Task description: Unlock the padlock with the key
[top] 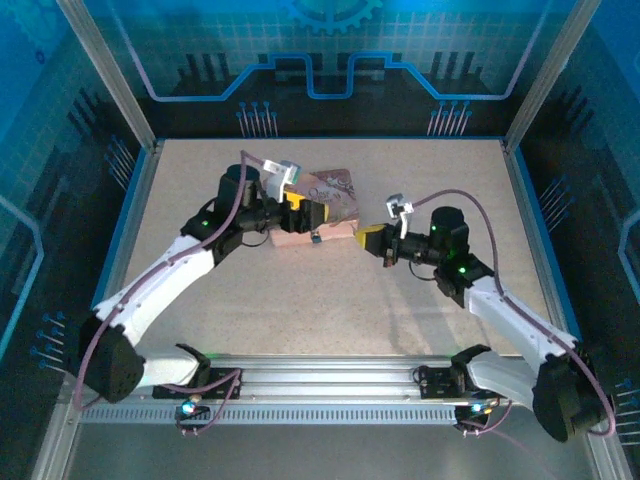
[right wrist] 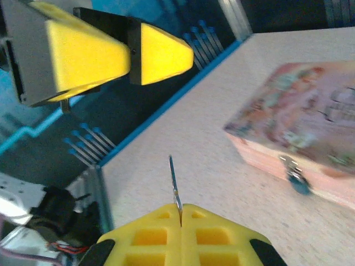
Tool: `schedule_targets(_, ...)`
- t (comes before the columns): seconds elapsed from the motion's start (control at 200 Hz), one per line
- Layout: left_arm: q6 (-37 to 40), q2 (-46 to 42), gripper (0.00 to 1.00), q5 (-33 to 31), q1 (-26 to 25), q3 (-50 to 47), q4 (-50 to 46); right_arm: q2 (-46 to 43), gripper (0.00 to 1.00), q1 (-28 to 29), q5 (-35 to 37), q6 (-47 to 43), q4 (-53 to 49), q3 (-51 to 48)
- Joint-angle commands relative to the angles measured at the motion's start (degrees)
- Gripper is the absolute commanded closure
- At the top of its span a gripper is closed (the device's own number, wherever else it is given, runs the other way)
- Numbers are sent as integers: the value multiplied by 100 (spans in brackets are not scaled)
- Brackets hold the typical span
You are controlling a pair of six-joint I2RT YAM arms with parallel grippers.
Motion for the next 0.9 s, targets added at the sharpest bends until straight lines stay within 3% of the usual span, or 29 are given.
schedule_targets(0.0, -68, 694, 11, -586, 6, 563, -522, -485, 100, -129, 893, -395, -1496, -99)
schedule_targets(0.24, 240, 2293, 11, -1079, -243, 1796, -969, -1491, 100, -152, 1943, -360, -2645, -289)
schedule_targets(0.41, 322, 3196, 11, -1140, -406, 2684, -1260, -1660, 100, -152, 2471, -358, -3193, -336)
schedule_targets(0.68, 508, 4118, 11, -1344, -487, 3651, -1728, -1658, 100, -152, 2568, -357, -3302, -318)
schedule_targets(0.895, 492, 4459, 10, -1284, -487, 3861, -1848, -1641, 100, -154, 2654, -357, -3372, -326)
